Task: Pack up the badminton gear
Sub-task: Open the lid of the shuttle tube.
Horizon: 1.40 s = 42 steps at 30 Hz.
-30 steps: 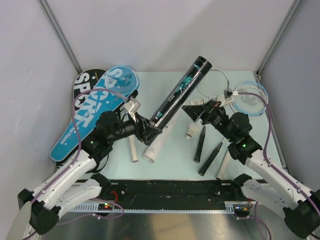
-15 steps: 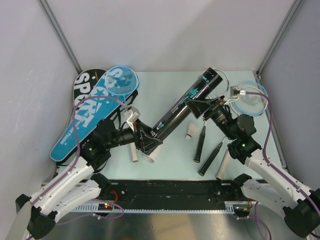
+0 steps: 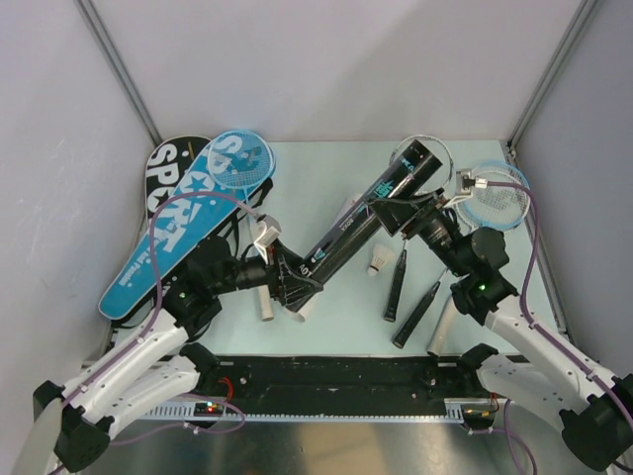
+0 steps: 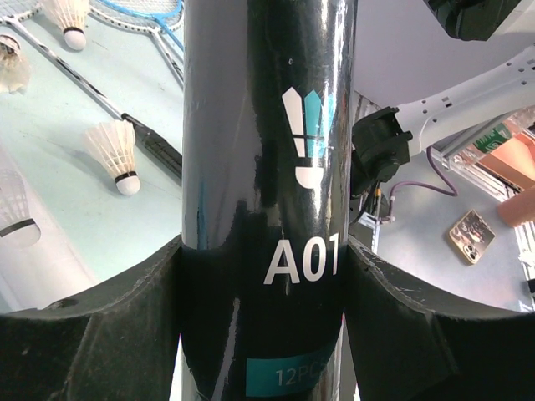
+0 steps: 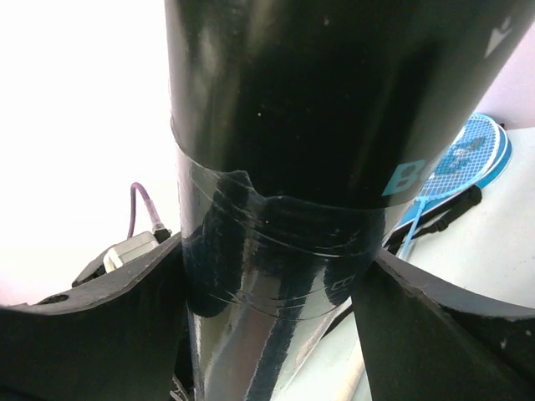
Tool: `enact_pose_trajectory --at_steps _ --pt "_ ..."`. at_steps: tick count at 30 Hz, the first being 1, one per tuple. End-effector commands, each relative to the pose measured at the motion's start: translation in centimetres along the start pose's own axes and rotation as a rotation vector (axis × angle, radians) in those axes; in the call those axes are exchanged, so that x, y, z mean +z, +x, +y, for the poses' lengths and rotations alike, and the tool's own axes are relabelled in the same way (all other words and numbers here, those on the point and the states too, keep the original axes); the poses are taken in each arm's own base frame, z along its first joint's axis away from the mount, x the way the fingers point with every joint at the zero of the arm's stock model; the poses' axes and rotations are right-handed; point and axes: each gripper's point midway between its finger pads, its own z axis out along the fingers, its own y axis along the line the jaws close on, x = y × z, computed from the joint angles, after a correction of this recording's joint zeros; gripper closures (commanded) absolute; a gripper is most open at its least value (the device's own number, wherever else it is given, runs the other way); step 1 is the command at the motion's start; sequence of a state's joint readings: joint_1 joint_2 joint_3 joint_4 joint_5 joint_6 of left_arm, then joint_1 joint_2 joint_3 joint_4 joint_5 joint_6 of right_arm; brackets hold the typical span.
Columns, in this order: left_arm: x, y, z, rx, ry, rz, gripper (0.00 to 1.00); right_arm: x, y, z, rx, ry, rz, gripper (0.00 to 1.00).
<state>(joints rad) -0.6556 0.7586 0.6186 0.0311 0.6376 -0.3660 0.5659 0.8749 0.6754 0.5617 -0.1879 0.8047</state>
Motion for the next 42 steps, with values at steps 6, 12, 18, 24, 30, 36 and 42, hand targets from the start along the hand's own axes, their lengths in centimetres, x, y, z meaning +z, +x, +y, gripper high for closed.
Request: enact_pose_trajectory --at_steps 6,12,18,24,30,36,42 --pt "1.1 -2.2 -1.7 0.067 0.110 0.002 0.30 -1.2 1.2 1.3 0.084 -0.041 0.022 0.52" --pt "2.2 -2.9 -1.2 0.066 0.115 0.021 0.12 -2.3 1.4 0.7 0.106 -0.019 -0.008 0.60" --pt "3.5 -3.3 -0.7 0.049 0.126 0.055 0.08 -2.5 1.3 0.7 0.100 -0.023 -0.009 0.62" --pt "5.4 -3.2 -1.4 0.006 0.197 0.112 0.09 -2.5 1.6 0.4 0.083 -0.019 0.001 0.63" --pt "7.1 -2.9 -1.7 -0.055 0.230 0.159 0.10 -1.9 1.2 0.3 0.052 -0.028 -0.026 0.63" --pt "8.3 -2.4 -1.9 -0.133 0.242 0.199 0.13 -1.3 1.1 0.3 0.038 -0.038 -0.051 0.63" --pt "8.5 -2.1 -1.9 -0.166 0.228 0.205 0.30 -1.3 1.3 0.1 0.028 -0.017 -0.057 0.59"
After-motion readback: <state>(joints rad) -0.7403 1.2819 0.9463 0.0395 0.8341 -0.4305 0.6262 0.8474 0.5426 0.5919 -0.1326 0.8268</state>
